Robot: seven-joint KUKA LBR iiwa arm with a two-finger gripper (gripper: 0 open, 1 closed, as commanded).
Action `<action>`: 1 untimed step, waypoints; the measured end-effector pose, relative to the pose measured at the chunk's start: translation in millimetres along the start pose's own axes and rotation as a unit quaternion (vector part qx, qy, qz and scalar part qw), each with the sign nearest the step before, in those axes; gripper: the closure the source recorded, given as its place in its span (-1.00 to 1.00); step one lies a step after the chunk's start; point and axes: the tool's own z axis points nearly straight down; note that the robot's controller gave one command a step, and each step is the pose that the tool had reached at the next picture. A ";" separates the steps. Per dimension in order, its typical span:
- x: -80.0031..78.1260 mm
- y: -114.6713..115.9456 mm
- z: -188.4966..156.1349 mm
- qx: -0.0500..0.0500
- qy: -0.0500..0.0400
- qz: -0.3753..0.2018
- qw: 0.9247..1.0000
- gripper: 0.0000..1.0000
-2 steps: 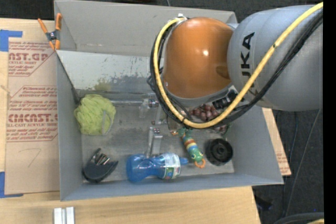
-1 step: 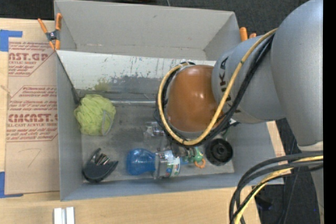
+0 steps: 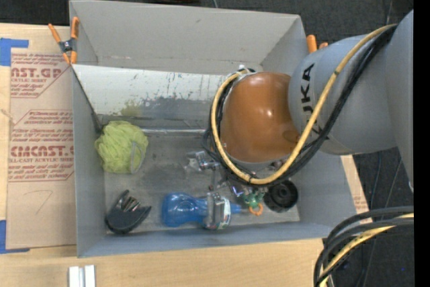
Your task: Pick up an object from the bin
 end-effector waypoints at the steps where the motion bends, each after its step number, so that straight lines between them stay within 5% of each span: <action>1: -12.0 50.5 48.6 0.001 0.006 0.078 0.997 -1.00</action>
Offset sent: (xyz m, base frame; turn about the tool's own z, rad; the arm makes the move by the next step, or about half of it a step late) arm -0.0010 0.0186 -0.0774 0.0849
